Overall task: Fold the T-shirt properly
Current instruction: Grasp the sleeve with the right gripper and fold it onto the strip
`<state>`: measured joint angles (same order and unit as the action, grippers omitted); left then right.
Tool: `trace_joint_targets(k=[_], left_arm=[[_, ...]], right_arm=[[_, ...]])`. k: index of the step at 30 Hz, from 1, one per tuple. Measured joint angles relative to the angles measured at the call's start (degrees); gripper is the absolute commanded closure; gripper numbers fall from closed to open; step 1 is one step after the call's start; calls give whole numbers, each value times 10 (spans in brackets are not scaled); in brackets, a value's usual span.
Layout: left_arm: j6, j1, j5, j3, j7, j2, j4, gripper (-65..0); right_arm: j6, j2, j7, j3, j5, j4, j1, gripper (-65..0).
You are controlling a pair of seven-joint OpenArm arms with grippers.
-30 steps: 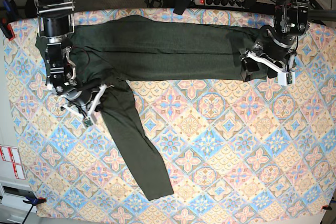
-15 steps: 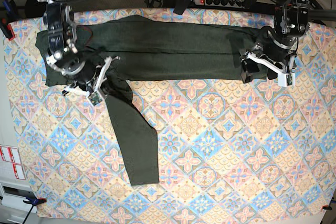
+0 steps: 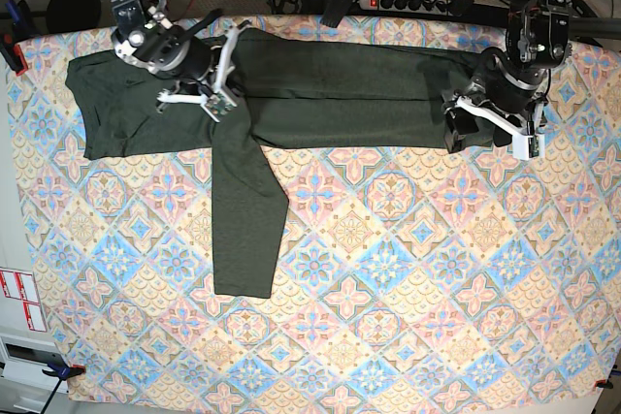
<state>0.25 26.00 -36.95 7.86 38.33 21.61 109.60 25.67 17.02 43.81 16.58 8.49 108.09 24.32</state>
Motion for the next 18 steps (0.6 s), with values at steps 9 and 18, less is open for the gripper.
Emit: trace_joint_targets(k=[9,18], left_arm=[[0,1,0,0,0,0,0,-554],[3,-2,0,-20,-2,2,0,-554]], right_arm=[[0,35,10,90,-4,0,1,-2],[0,49,7,99,-4,-3,-14,-114]])
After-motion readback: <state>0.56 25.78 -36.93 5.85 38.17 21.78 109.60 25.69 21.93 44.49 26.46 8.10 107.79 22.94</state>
